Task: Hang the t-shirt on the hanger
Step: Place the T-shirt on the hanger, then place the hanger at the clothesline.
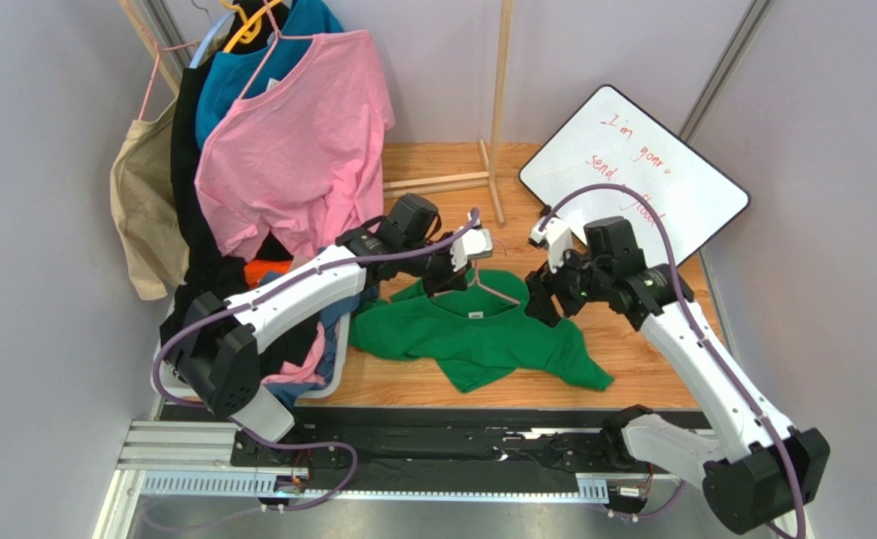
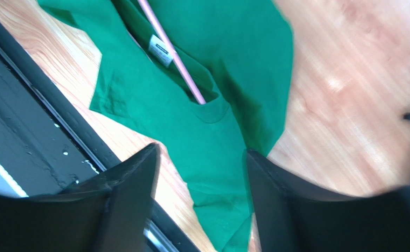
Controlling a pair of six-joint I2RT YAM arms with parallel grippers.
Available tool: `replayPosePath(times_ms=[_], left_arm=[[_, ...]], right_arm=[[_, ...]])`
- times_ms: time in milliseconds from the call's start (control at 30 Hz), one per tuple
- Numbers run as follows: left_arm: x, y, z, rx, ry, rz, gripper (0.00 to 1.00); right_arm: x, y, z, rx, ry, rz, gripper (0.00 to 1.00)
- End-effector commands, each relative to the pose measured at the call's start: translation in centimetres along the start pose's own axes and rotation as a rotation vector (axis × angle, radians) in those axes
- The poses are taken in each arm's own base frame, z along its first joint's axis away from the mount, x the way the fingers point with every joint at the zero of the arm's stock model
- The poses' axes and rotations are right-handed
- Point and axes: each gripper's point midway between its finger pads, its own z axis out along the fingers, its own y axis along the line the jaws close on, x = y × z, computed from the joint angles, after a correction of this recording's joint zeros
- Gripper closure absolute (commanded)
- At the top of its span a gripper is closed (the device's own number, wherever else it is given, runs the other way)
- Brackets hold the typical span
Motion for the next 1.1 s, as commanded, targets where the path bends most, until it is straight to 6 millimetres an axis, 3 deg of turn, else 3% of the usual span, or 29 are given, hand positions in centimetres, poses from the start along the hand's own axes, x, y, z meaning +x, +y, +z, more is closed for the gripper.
replayPosePath(times_ms=[0,133,233,333,633,800,900,1000,1033,1067], left_arm=[[-6.4,0.5,-4.8,-0.055,-0.099,0.121,1.0],[-8.9,0.0,-8.0,-0.083,-0.127,0.167,1.0],[-11.1,0.1,-9.8,-0.122,-0.164,0.175,1.0],[-12.8,-0.2,-11.4,-0.14,-0.202,0.169,1.0],[-14.1,-1.4,-12.8,-0.129,-0.232,0.166,1.0],[-13.9,-1.9,-12.8,-0.113,-0.234,0.157,1.0],[-13.7,-2.2,-12.6,-0.099,-0.235,0.146,1.0],[-13.5,-2.4,-12.4,-0.087,-0.239,0.125,1.0],[-13.4,-2.4,-12.4,-0.087,-0.239,0.12,1.0],[-13.2,-2.7,-12.4,-0.078,-0.239,0.112,1.0]], right_arm=[[-5.1,0.4,-4.3,0.036,-0.172,-0.138,0.27],[-8.7,2.7,-7.3,-0.036,-0.315,-0.266,0.21],[-11.7,3.8,-9.2,-0.053,-0.428,-0.342,0.25],[-13.2,4.5,-9.5,-0.062,-0.453,-0.422,0.33],[-16.7,4.5,-6.8,0.009,-0.47,-0.625,0.34],[-16.6,3.8,-3.6,0.032,-0.436,-0.688,0.33],[-16.7,3.4,-1.7,0.059,-0.448,-0.753,0.38],[-16.6,3.3,0.1,0.075,-0.456,-0.772,0.67],[-17.0,3.2,0.2,0.089,-0.475,-0.771,0.93],[-17.4,3.1,0.0,0.099,-0.49,-0.764,1.0]])
